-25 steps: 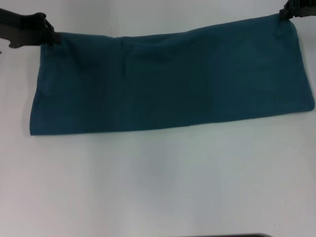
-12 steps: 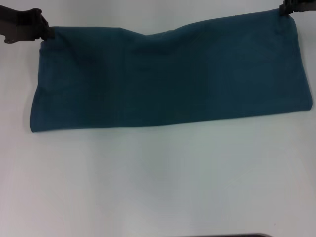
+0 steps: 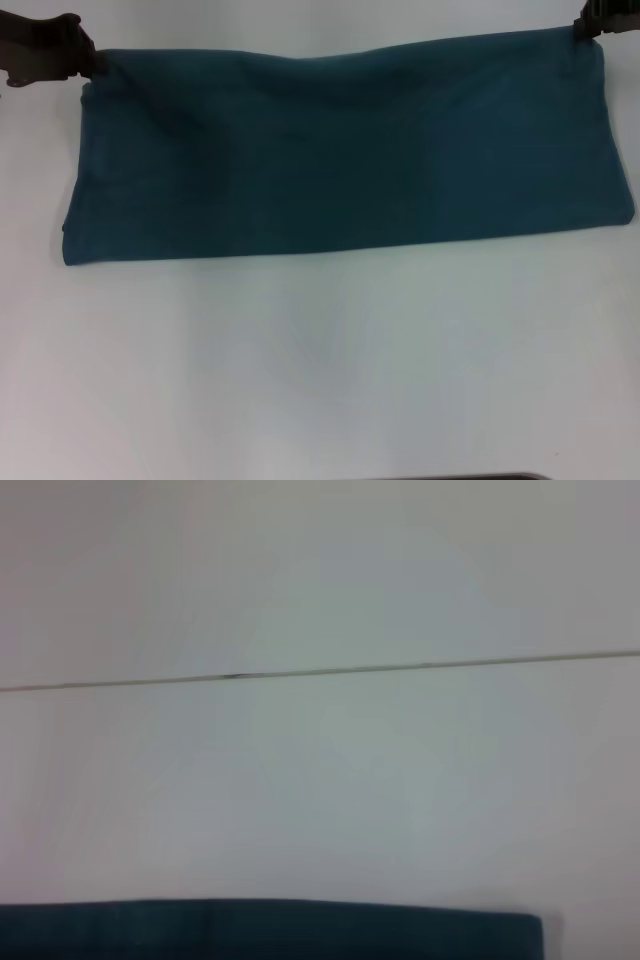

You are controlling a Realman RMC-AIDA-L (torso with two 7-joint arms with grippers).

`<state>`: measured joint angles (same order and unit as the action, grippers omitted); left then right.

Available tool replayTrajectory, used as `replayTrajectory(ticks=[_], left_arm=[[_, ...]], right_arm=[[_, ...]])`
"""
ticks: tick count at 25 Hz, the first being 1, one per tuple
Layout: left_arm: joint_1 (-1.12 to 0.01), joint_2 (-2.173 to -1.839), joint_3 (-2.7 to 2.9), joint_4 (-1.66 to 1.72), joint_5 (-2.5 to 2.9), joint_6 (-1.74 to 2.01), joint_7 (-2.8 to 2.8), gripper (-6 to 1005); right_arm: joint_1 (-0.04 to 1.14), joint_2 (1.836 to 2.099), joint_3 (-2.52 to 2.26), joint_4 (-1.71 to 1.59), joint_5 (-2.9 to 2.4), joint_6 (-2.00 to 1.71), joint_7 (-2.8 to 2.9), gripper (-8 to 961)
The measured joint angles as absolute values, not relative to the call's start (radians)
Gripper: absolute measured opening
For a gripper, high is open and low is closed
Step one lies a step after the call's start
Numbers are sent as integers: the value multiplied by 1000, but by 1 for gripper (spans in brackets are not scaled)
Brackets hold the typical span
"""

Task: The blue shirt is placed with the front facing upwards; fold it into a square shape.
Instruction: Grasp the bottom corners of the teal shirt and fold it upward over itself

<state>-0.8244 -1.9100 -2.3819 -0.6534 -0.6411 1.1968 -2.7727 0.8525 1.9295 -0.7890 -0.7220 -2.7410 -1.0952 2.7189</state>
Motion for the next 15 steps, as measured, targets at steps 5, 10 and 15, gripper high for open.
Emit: replayTrajectory(ticks=[5,10,15], left_arm=[[-821,-1914,-2377,-654,-641,1197,-2768,47],[-810,-1914,-2376,-653,-641,1182,-2765,51],[-803,-1911,-2379,-654,-641,1175,-2766,56]], right_arm=[[855,1930,-789,-718,-2741,-1094,2720,119],[857,1930,-789,-714,-2742,-1094,2722,124],[863,1930,-788,-713,-2743,-1092,2724,128]])
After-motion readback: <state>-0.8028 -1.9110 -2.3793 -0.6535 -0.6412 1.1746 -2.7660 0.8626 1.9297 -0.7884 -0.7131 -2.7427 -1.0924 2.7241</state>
